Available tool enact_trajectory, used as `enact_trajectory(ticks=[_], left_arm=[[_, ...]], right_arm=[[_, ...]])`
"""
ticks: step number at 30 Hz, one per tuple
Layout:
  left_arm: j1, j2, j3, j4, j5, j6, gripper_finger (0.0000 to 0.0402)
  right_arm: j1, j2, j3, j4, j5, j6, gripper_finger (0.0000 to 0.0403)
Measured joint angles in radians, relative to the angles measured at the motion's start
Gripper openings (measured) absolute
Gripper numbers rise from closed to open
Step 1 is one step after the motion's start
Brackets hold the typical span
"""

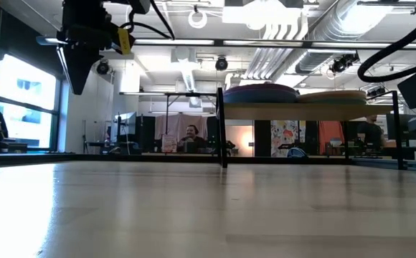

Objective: Place and stack plates onto a shelf
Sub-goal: Stack the orange plate on the purple stacked plates on the shelf

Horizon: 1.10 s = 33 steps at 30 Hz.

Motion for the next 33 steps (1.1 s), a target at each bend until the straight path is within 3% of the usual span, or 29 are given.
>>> enact_trajectory(ticks=[4, 6, 22, 33], left_arm=[[0.0, 0.0, 0.0, 0.007, 0.0, 0.0, 0.0076], [0.0, 0.0, 0.0, 0.021, 0.0, 0.0, 0.0076], [0.0, 0.0, 0.0, 0.067, 0.0, 0.001, 0.0076], [0.0, 0.001, 0.0, 0.106, -0.001, 0.026, 0.0076]], right_arm=[[0.0, -0.025, -0.003, -0.001, -0.038, 0.0, 0.0023], [-0.005, -0.044, -0.003, -0.001, -0.041, 0.0, 0.0008], [-0.08, -0.225, -0.004, -0.054, -0.017, 0.018, 0.0], [-0.269, -0.44, -0.004, -0.077, 0.01, 0.018, 0.0]])
